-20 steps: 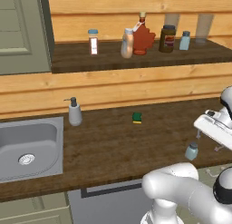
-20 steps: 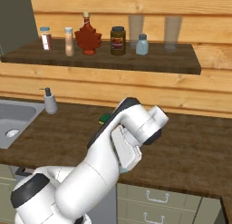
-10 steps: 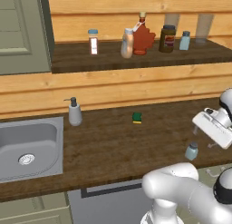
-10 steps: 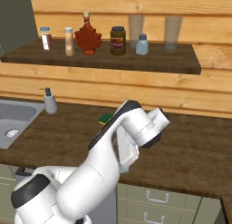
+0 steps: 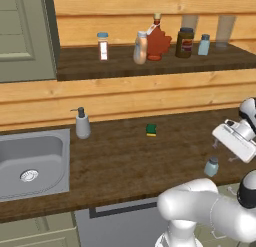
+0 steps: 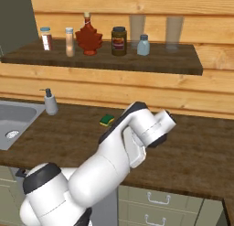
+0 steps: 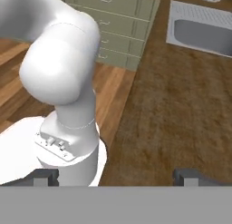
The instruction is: Put the shaker and condiment bottle from the counter next to their counterparts in the cabinet.
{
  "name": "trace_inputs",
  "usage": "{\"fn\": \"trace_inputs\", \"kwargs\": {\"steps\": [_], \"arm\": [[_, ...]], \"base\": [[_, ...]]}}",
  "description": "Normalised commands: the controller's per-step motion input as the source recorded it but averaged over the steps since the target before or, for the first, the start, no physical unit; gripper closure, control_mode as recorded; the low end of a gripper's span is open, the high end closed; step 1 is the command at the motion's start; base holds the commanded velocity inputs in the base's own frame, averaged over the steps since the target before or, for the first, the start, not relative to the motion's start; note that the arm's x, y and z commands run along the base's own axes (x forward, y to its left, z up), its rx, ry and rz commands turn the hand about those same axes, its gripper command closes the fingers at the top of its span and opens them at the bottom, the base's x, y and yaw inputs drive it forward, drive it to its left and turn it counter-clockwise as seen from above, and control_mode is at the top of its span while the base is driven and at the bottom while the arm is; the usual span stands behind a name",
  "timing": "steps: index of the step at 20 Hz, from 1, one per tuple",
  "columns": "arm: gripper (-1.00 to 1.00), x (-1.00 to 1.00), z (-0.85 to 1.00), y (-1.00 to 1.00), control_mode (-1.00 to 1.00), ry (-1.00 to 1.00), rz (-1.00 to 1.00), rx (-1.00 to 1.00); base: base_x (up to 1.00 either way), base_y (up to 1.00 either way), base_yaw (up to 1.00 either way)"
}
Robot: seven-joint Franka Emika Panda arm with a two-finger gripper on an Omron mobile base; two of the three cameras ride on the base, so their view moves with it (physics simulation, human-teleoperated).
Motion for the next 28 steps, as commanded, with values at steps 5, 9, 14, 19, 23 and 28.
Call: {"fn": "trace_inputs", "kwargs": {"steps": [5, 9, 14, 19, 23, 28], "arm": [[-1.00, 0.13, -0.37, -0.02, -1.00, 0.00, 0.00, 0.00], [-1.00, 0.33, -0.44, 0.00, -1.00, 0.00, -0.02, -0.01], [-1.00, 0.32, -0.19, 0.00, -1.00, 0.00, -0.03, 0.00], [-1.00, 0.31, -0.17, -0.01, -1.00, 0.00, -0.02, 0.00], [-1.00, 0.11, -0.31, -0.06, -1.00, 0.00, 0.00, 0.00], [-1.00, 0.00, -0.22, -0.06, -1.00, 0.00, 0.00, 0.01]], "base": [[0.00, 0.00, 0.00], [0.00, 0.00, 0.00], [0.00, 0.00, 0.00], [0.00, 0.00, 0.00], [0.00, 0.00, 0.00], [0.00, 0.00, 0.00]]}}
